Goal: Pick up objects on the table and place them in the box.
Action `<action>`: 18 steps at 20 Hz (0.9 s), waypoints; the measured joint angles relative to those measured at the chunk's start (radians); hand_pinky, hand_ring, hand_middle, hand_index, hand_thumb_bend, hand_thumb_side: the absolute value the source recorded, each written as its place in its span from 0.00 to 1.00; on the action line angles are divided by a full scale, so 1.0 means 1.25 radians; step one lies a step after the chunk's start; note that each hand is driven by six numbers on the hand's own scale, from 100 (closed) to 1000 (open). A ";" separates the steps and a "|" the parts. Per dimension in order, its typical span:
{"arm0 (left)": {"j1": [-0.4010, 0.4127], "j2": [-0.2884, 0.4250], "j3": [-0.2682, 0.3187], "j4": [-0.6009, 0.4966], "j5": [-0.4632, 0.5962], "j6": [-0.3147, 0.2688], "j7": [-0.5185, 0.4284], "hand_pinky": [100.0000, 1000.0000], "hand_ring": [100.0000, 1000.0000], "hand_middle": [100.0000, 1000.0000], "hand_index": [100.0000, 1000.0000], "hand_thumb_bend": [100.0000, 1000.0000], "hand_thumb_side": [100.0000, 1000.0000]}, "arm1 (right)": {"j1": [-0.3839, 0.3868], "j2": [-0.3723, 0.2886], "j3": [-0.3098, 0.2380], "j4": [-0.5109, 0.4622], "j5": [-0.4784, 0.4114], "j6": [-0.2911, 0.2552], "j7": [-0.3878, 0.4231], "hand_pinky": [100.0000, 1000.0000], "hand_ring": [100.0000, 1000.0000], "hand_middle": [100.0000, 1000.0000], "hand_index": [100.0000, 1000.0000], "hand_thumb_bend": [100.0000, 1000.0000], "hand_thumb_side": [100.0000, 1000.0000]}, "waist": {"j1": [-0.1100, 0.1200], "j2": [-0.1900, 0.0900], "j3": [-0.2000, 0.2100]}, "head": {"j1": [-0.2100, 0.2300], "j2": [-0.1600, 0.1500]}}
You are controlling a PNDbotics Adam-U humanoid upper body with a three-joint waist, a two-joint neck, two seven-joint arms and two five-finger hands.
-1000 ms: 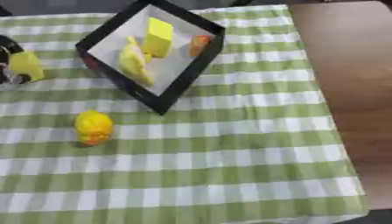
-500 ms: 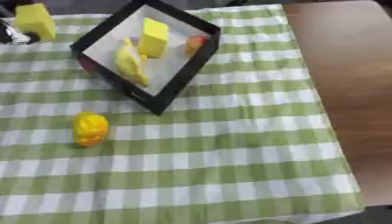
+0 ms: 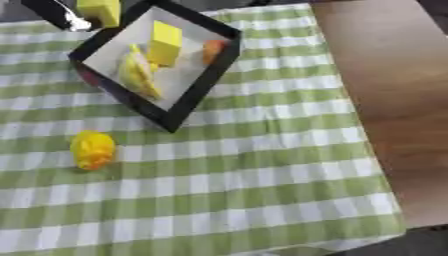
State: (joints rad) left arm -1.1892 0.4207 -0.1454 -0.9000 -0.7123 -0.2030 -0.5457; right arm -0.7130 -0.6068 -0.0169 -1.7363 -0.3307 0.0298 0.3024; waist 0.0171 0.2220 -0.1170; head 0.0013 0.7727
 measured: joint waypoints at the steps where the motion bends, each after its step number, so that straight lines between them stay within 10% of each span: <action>1: -0.002 -0.011 0.000 0.002 -0.007 -0.002 0.014 0.73 0.55 0.50 0.58 0.31 0.00 | -0.006 0.002 0.002 0.000 0.000 0.001 0.001 1.00 0.78 0.66 0.81 0.00 0.34 | 0.000 0.000 -0.015 | 0.006 0.000; 10: 0.007 -0.093 0.013 0.106 -0.157 -0.019 0.118 0.74 0.59 0.55 0.63 0.37 0.00 | -0.028 0.020 0.013 0.000 -0.001 -0.002 0.011 1.00 0.78 0.66 0.81 0.00 0.35 | 0.000 0.002 -0.047 | 0.042 0.000; 14: 0.007 -0.104 0.022 0.129 -0.207 -0.028 0.127 0.80 0.70 0.70 0.78 0.54 0.00 | -0.028 0.021 0.014 0.000 -0.001 -0.001 0.014 1.00 0.78 0.66 0.81 0.00 0.35 | 0.000 0.002 -0.047 | 0.045 -0.001; 18: 0.014 -0.111 0.023 0.133 -0.239 -0.033 0.130 0.86 0.78 0.78 0.89 0.89 0.28 | -0.028 0.021 0.014 0.000 -0.001 0.002 0.017 1.00 0.78 0.66 0.81 0.00 0.35 | 0.000 0.006 -0.043 | 0.045 -0.001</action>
State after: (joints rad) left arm -1.1721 0.2819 -0.1168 -0.7333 -1.0107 -0.2443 -0.3833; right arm -0.7480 -0.5805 0.0009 -1.7367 -0.3318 0.0318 0.3231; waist 0.0174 0.2295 -0.1712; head 0.0574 0.7720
